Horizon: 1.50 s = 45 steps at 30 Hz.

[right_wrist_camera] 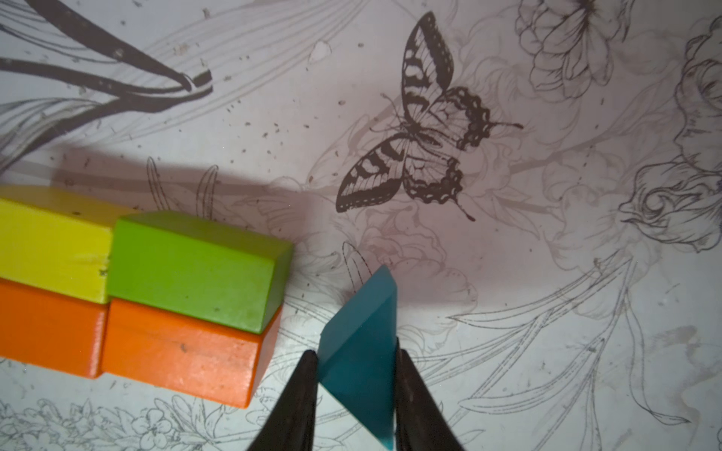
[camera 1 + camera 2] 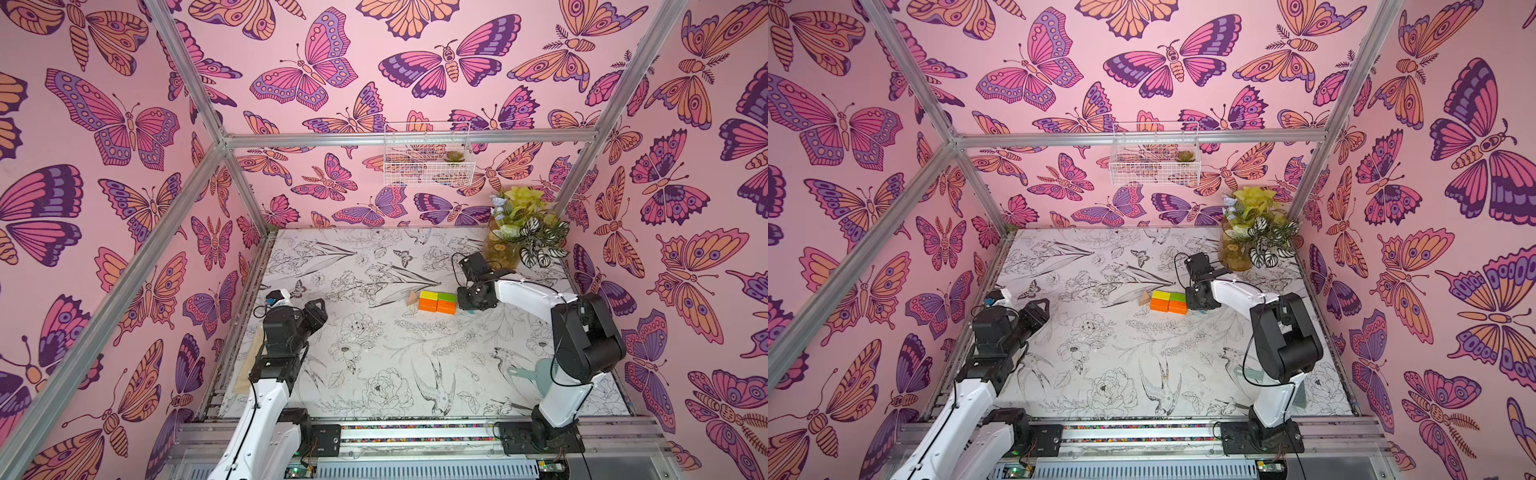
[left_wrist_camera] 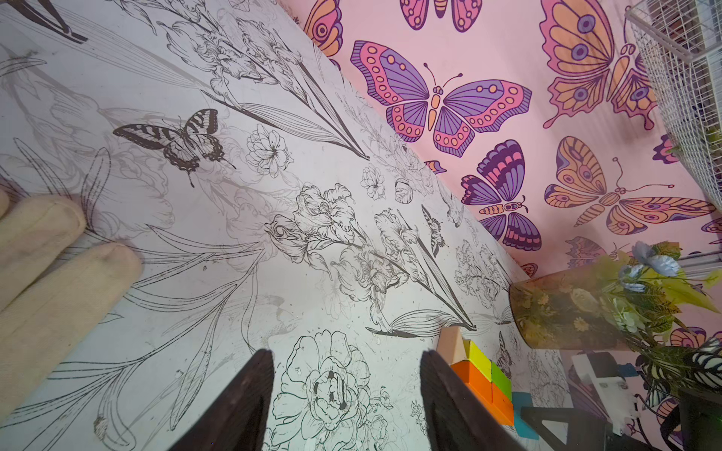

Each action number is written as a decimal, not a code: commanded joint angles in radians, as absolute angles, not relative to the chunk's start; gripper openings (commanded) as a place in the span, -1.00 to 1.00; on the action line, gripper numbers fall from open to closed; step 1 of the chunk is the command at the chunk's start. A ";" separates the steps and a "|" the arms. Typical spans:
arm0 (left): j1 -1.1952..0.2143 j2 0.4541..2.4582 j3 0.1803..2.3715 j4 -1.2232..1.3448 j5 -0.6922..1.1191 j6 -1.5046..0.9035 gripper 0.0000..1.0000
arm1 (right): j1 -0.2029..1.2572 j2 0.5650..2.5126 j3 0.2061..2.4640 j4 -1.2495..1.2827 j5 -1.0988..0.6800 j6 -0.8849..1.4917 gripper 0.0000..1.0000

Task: Assemble a piece of candy with building blocks
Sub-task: Assemble the building block at the center of the board.

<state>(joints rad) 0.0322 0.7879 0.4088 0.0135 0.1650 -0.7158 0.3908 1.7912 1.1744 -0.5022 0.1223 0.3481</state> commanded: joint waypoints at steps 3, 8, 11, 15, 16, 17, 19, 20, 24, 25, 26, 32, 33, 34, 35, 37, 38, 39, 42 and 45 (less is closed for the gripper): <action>0.031 0.794 0.400 0.001 0.169 -0.710 0.26 | 0.403 1.788 1.177 -0.477 0.130 0.396 -0.45; 0.031 0.794 0.402 0.001 0.172 -0.709 0.26 | 0.414 1.801 1.187 -0.472 0.129 0.406 -0.45; 0.031 0.790 0.402 0.001 0.172 -0.709 0.26 | 0.415 1.813 1.196 -0.480 0.126 0.401 -0.45; 0.031 0.789 0.399 0.002 0.173 -0.709 0.26 | 0.416 1.818 1.201 -0.482 0.122 0.396 -0.45; 0.032 0.788 0.398 0.001 0.173 -0.709 0.26 | 0.415 1.818 1.201 -0.483 0.121 0.396 -0.45; 0.031 0.787 0.396 0.001 0.172 -0.709 0.26 | 0.415 1.820 1.201 -0.483 0.122 0.395 -0.45; 0.031 0.787 0.397 0.002 0.170 -0.707 0.26 | 0.416 1.824 1.204 -0.482 0.118 0.394 -0.45; 0.031 0.788 0.397 0.003 0.170 -0.708 0.27 | 0.416 1.828 1.205 -0.482 0.115 0.394 -0.45; 0.032 0.790 0.400 0.001 0.173 -0.707 0.26 | 0.417 1.837 1.206 -0.471 0.112 0.399 -0.45; 0.031 0.790 0.400 0.001 0.173 -0.708 0.27 | 0.417 1.838 1.208 -0.471 0.113 0.397 -0.45; 0.031 0.788 0.399 0.002 0.173 -0.707 0.26 | 0.416 1.842 1.213 -0.475 0.114 0.399 -0.45; 0.031 0.788 0.398 0.001 0.172 -0.707 0.27 | 0.416 1.850 1.223 -0.480 0.114 0.392 -0.44; 0.031 0.790 0.399 0.001 0.170 -0.707 0.27 | 0.417 1.851 1.223 -0.480 0.114 0.393 -0.43; 0.032 0.791 0.400 0.002 0.171 -0.708 0.27 | 0.416 1.851 1.224 -0.480 0.114 0.392 -0.41; 0.031 0.791 0.400 0.002 0.173 -0.707 0.27 | 0.417 1.852 1.225 -0.482 0.114 0.393 -0.39; 0.032 0.791 0.400 0.001 0.172 -0.707 0.27 | 0.416 1.853 1.227 -0.488 0.118 0.392 -0.33; 0.031 0.791 0.399 0.001 0.172 -0.706 0.27 | 0.417 1.850 1.226 -0.488 0.119 0.393 -0.29; 0.031 0.792 0.400 0.002 0.169 -0.706 0.27 | 0.417 1.846 1.223 -0.486 0.119 0.391 -0.26; 0.031 0.796 0.400 0.002 0.169 -0.707 0.27 | 0.417 1.833 1.221 -0.491 0.118 0.390 -0.19; 0.031 0.802 0.403 0.001 0.171 -0.706 0.27 | 0.418 1.820 1.227 -0.506 0.121 0.388 -0.18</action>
<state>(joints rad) 0.0322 0.7959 0.4088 0.0135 0.1650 -0.7155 0.4088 1.8385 1.1992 -0.4767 0.1165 0.3889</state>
